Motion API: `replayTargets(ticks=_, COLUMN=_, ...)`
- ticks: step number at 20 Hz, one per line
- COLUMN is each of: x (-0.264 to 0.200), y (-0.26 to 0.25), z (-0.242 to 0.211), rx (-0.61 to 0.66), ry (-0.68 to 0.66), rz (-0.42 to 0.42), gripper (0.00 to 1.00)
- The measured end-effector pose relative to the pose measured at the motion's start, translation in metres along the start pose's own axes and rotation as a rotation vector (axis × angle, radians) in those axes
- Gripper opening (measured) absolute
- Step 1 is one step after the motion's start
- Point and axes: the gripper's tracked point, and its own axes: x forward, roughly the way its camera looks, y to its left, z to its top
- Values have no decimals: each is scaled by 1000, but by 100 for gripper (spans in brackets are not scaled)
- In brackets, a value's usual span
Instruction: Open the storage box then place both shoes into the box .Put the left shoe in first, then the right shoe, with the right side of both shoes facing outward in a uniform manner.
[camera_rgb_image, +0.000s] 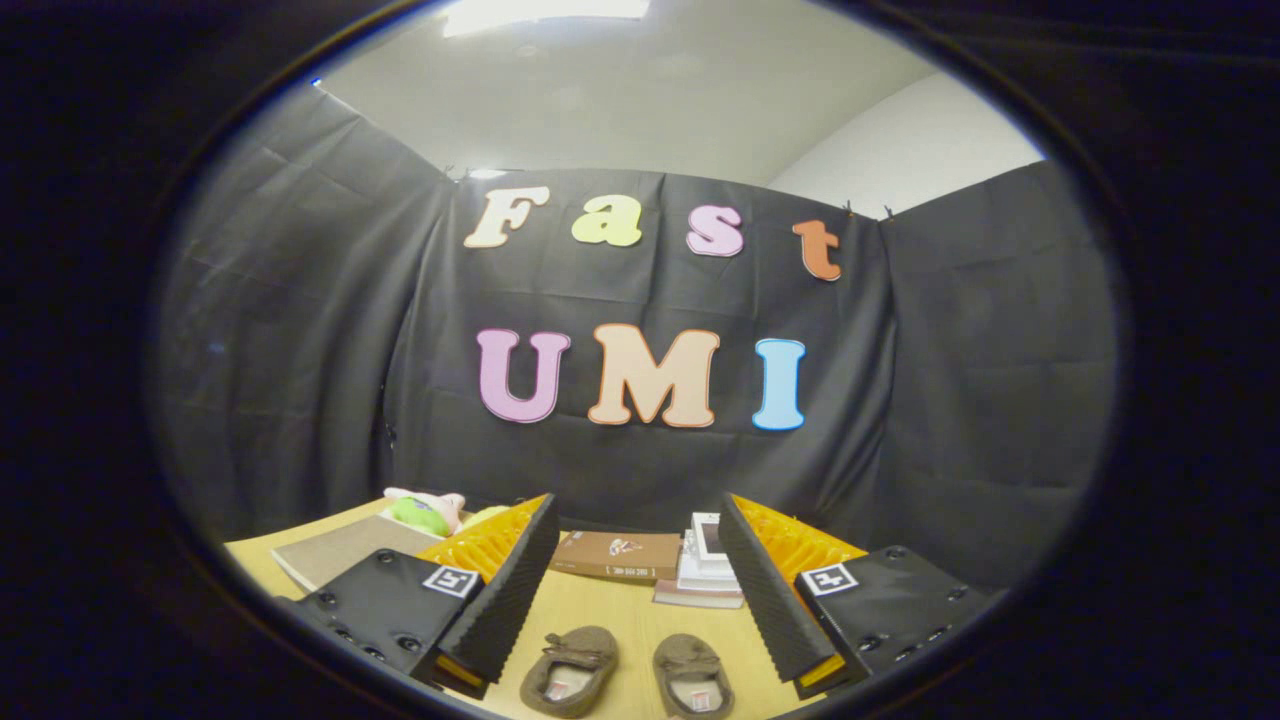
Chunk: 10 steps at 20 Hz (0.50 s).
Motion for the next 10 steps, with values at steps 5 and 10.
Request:
replayTargets(ticks=5, x=2, y=-4, z=-2, rx=-9, ry=5, rz=-5, gripper=100)
replayTargets(ticks=10, x=4, y=-2, z=-6, rx=-7, ry=8, rz=16, gripper=100)
